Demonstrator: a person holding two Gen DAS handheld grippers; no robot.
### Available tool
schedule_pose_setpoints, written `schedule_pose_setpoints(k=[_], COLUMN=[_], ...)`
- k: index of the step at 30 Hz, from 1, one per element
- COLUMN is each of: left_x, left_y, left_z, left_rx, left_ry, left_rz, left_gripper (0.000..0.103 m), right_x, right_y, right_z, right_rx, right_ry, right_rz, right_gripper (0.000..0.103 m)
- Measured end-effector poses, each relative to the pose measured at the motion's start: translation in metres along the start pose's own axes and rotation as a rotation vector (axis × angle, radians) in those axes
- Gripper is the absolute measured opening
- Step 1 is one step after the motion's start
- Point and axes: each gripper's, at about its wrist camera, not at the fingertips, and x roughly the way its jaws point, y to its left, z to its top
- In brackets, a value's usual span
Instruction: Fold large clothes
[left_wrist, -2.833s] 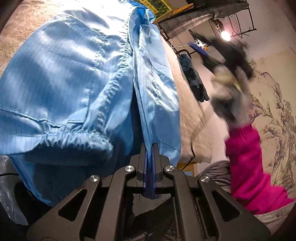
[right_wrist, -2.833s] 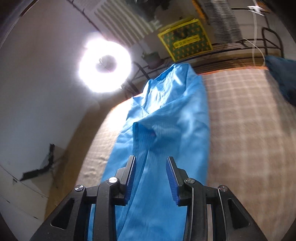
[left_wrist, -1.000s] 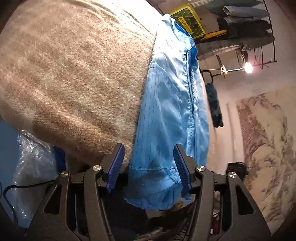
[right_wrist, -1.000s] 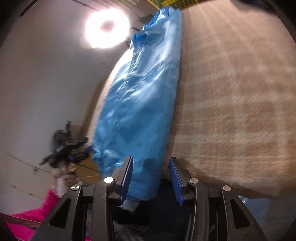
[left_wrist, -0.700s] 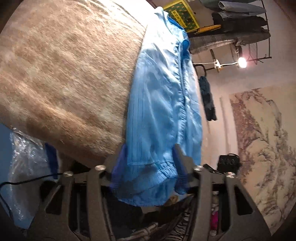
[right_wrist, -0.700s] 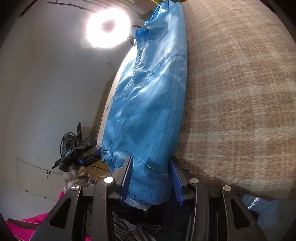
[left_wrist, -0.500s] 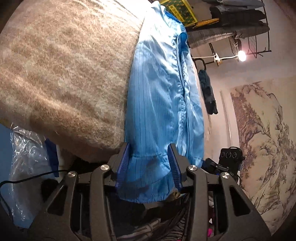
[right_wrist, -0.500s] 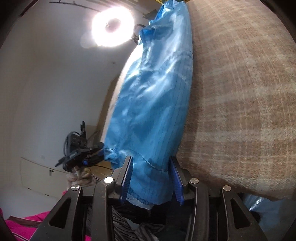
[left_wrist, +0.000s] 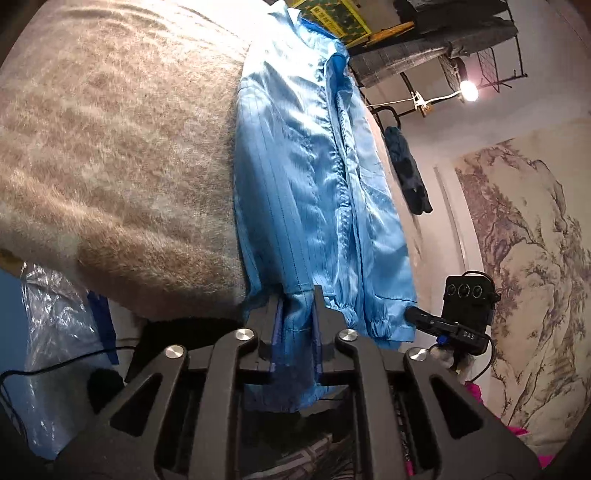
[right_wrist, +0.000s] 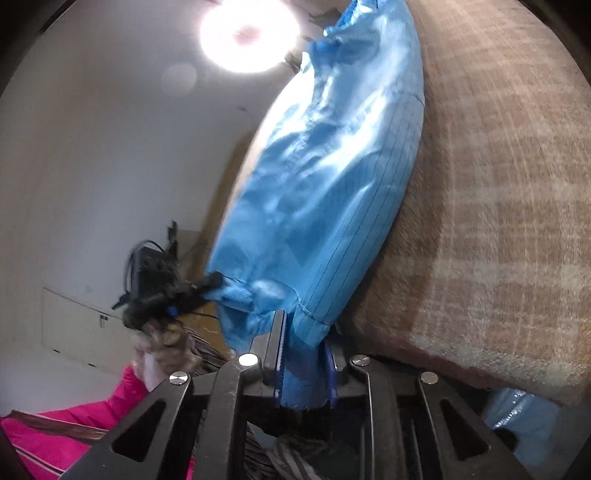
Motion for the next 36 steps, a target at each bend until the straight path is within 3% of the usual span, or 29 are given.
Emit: schedule_pose_setpoints(k=[1, 3, 4, 5, 6, 8, 13, 18, 26, 32, 36], left_x=[0.004, 0.011, 0.014, 0.015, 0.015, 0.011, -0.005, -0.009, 0.005, 0.021, 0.035], left_y=[0.000, 0.000, -0.001, -0.003, -0.004, -0.005, -0.018, -0.037, -0.067, -0.065, -0.058], left_z=[-0.001, -0.003, -0.003, -0.003, -0.002, 0.001, 0.015, 0.042, 0.100, 0.146, 0.173], left_rx=[-0.006, 0.009, 0.021, 0.032, 0.031, 0.010, -0.025, -0.032, 0.015, 0.017, 0.005], left_ry=[0.017, 0.039, 0.051, 0.059, 0.061, 0.053, 0.005, -0.048, -0.117, -0.138, -0.159], left_rz=[-0.010, 0.013, 0.021, 0.032, 0.021, -0.031, -0.139, -0.194, -0.179, -0.152, -0.129], left_gripper=[0.038, 0.038, 0.021, 0.007, 0.007, 0.005, 0.004, 0.004, 0.004, 0.004, 0.004], right_x=[0.003, 0.013, 0.018, 0.024, 0.025, 0.023, 0.008, -0.013, -0.021, -0.019, -0.010], right_y=[0.000, -0.002, 0.000, 0.003, 0.004, 0.006, 0.018, 0.027, 0.028, 0.013, 0.003], right_z=[0.000, -0.001, -0.001, 0.000, 0.001, 0.004, 0.017, 0.049, 0.110, 0.150, 0.176], right_rx=[0.002, -0.001, -0.008, -0.017, -0.014, 0.012, 0.002, -0.016, -0.069, -0.036, -0.020], right_ry=[0.014, 0.041, 0.052, 0.066, 0.066, 0.049, 0.006, -0.057, -0.128, -0.177, -0.183], right_rz=[-0.003, -0.012, -0.027, -0.042, -0.041, 0.008, 0.068, 0.115, 0.076, 0.060, -0.010], right_gripper=[0.041, 0.039, 0.032, 0.018, 0.010, 0.006, 0.004, 0.004, 0.003, 0.003, 0.003])
